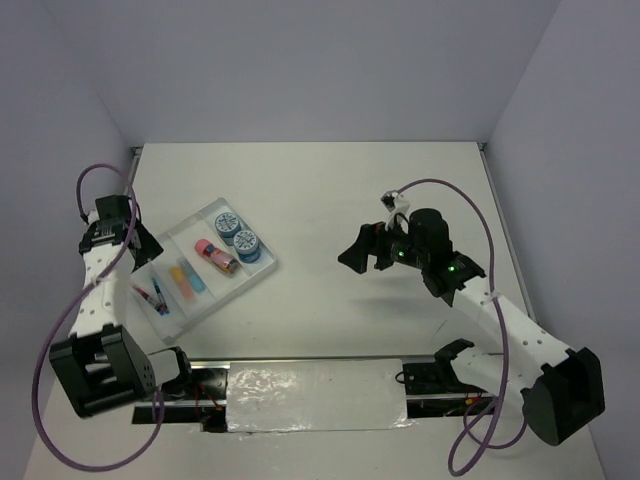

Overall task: Sort the stationery into containers
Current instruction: Reset both arms

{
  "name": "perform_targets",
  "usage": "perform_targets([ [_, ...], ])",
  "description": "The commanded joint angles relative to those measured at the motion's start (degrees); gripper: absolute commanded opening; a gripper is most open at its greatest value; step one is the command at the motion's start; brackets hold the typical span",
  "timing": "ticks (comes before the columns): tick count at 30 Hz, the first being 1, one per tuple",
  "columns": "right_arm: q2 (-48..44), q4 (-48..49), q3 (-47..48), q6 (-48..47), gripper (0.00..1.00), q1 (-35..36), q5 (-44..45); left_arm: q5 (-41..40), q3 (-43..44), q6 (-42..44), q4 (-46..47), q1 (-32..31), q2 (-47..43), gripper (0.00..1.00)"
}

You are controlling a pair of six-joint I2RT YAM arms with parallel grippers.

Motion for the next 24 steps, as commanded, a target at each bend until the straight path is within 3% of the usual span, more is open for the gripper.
perform_targets([
  [1,-8.64,-6.66,4.67,-4.26,1.0,-0.2,4.96,12.31,-0.03,1.78,3.7,-2.77,-12.16,0.99],
  [2,-10.5,-8.68,6.51,-4.79,1.0,-0.03,8.54,17.48,0.15,1.69,3.7,-4.18,-14.64,0.99],
  [5,-17.71,-19.47,12.82,-5.94,1.0,0.06,14.1,17.02,5.75,0.03,-2.25,-11.46,-22.3,0.99],
  [9,-25.45,-28.9,22.33,-5.94,1.0,0.24,22.62,16.92,20.66,-0.68,-12.8,-12.72,-28.36,0.99],
  [13,-32.48,-37.16,33.65,-5.32,1.0,0.24,24.49,15.78,28.18,0.9,-19.4,-12.8,-36.53,0.99],
  [18,-37.49,-49.55,43.77,-9.0,1.0,-0.03,26.93,13.34,22.32,0.82,-21.17,-14.73,-50.31,0.99],
  [21,-39.6,-56.23,46.68,-10.68,1.0,-0.03,27.99,13.22,13.36,1.51,-21.43,-16.14,-54.64,0.99],
  [24,-41.01,-60.28,48.27,-12.09,1.0,-0.03,29.84,13.93,10.88,1.78,-20.65,-17.63,-56.59,0.99],
])
